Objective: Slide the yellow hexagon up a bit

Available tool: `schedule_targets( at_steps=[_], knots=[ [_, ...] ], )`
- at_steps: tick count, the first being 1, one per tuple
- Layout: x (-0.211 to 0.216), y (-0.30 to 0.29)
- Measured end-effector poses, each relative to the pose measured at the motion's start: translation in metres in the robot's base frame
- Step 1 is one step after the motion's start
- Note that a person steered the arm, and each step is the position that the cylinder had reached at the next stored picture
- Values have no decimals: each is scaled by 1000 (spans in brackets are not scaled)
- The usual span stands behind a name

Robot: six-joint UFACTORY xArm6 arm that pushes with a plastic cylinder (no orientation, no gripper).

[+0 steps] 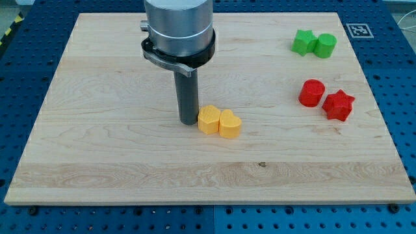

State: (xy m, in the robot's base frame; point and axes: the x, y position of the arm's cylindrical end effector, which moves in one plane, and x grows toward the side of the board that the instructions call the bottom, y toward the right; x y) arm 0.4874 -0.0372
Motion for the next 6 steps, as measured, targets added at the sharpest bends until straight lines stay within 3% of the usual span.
schedule_targets(
  at_steps=[2, 3, 6],
  knots=[
    [57, 1],
    [56, 6],
    [-22, 10]
  ],
)
